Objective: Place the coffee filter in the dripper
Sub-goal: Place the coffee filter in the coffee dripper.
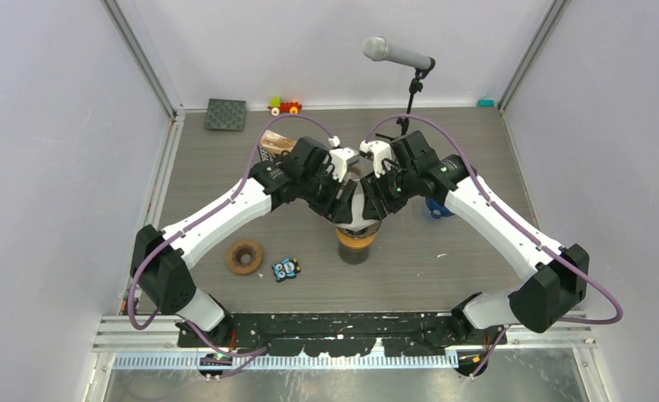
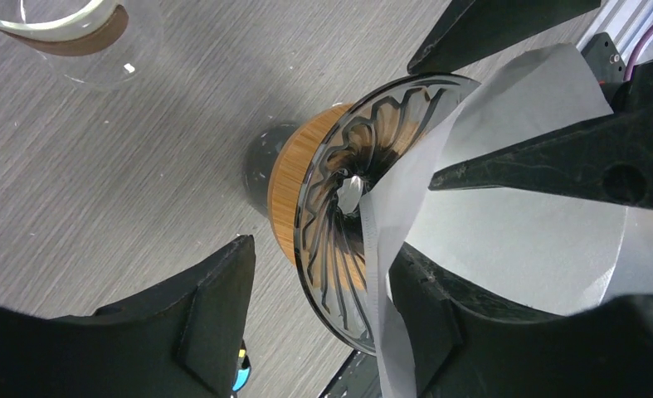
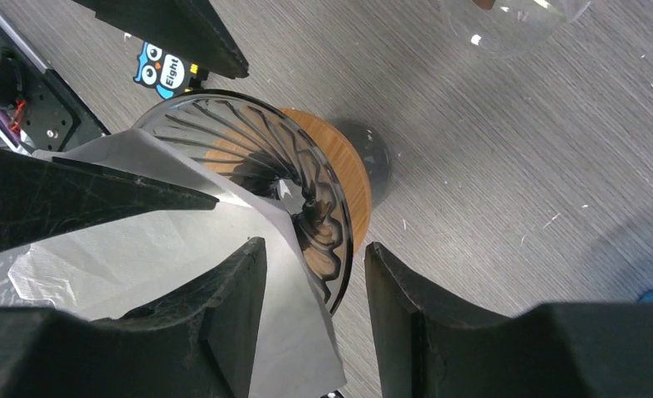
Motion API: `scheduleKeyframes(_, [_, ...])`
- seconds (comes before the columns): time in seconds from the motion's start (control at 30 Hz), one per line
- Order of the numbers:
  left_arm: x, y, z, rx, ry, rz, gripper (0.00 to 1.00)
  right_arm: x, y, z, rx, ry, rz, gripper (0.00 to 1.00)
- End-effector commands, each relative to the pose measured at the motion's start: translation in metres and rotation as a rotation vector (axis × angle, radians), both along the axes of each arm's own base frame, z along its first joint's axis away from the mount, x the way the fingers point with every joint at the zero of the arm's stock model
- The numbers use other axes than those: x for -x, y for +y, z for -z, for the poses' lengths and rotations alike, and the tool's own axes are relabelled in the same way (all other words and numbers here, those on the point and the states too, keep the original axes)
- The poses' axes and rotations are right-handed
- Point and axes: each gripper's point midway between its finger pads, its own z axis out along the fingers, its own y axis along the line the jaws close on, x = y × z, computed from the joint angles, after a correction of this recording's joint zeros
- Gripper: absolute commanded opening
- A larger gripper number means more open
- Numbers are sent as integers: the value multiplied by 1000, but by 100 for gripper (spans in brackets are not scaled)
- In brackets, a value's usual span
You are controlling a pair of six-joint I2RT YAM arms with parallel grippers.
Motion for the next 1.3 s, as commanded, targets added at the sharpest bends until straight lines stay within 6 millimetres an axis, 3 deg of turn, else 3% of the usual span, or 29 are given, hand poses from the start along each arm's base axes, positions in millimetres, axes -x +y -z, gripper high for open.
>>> scheduleKeyframes(0.0, [-3,-3,-30,46,-79,17,63,-1,7,-17,-40,-24,-25,53])
scheduleKeyframes(0.4, [0,-4,-34,62,-73,26,68,3,4,-9,-28,-14,-24,53])
scheduleKeyframes(0.67, [2,-4,-14,34,-25,13,68,6,0,12,7,32,-12,53])
scheduleKeyframes(1.27, [1,-4,7,13,3,-1,66,6,3,26,0,63,5,50])
